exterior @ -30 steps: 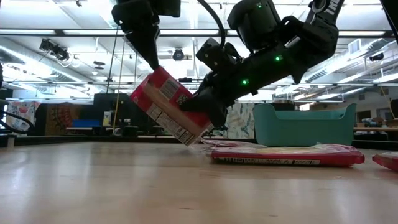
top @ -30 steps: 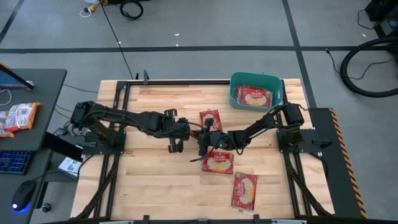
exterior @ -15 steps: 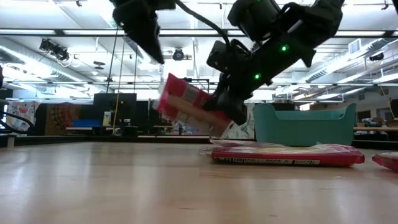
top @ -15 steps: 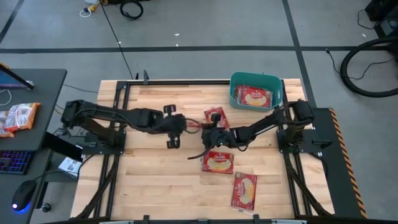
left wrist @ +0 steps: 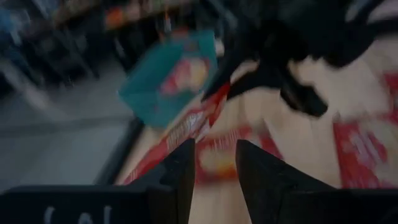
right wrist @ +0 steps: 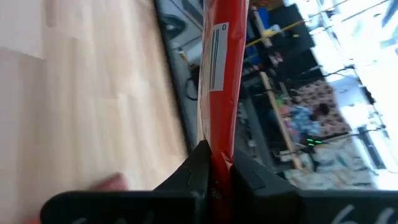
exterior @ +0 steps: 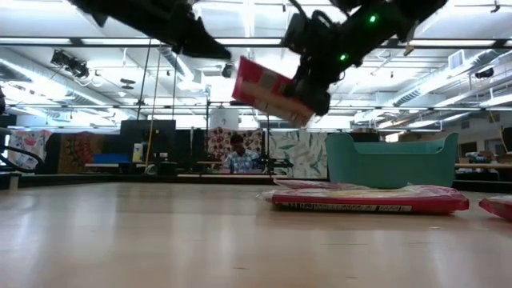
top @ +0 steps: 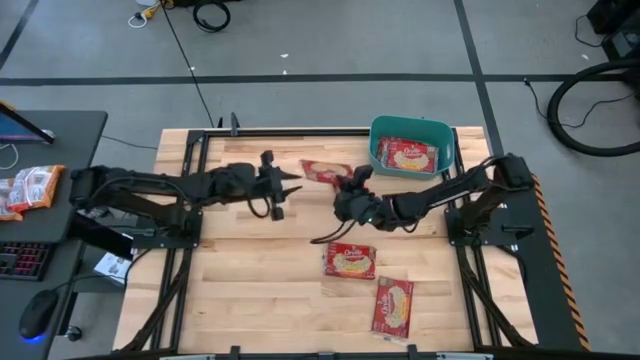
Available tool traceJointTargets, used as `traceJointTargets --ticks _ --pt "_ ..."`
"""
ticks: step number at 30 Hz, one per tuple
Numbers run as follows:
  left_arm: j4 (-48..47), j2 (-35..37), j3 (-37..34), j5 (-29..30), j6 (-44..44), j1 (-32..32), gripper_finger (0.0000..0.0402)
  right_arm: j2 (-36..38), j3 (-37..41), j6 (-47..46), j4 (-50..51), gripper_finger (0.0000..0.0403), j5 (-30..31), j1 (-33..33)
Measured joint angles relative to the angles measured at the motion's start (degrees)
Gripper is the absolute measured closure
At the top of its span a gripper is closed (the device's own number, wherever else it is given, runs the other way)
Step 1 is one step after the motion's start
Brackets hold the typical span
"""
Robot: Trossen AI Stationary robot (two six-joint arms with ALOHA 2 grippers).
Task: Sort popcorn bags into baskets
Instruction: Put the popcorn bag into the blue bin
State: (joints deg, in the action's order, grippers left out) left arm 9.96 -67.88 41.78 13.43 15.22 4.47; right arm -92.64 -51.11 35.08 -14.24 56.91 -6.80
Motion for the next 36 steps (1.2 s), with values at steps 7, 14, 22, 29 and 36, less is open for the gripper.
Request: traceJointTargets --ticks 7,14,22,29,36 --pt "20.1 0.4 -8.2 -8.3 1.9 3.2 0.0281 6.6 0.0 2.1 10.0 0.0369 5.0 1.4" --pt "26.6 0.9 -13.0 -12.3 1.9 5.5 0.0281 11.7 0.0 1.1 23.2 0.0369 11.2 3.9" --pt "38.5 1.3 -20.6 -14.6 -1.2 8.6 0.0281 15.6 -0.1 -12.3 45.5 0.0369 10.4 10.4" --pt "35.3 4.0 -21.1 -14.6 -2.6 10.8 0.0281 15.9 -0.1 -26.4 61.1 0.0369 5.5 15.9" --pt "34.7 4.0 -21.1 -14.6 -2.6 10.8 0.0281 15.9 0.0 -30.6 68.9 0.0369 0.1 19.1"
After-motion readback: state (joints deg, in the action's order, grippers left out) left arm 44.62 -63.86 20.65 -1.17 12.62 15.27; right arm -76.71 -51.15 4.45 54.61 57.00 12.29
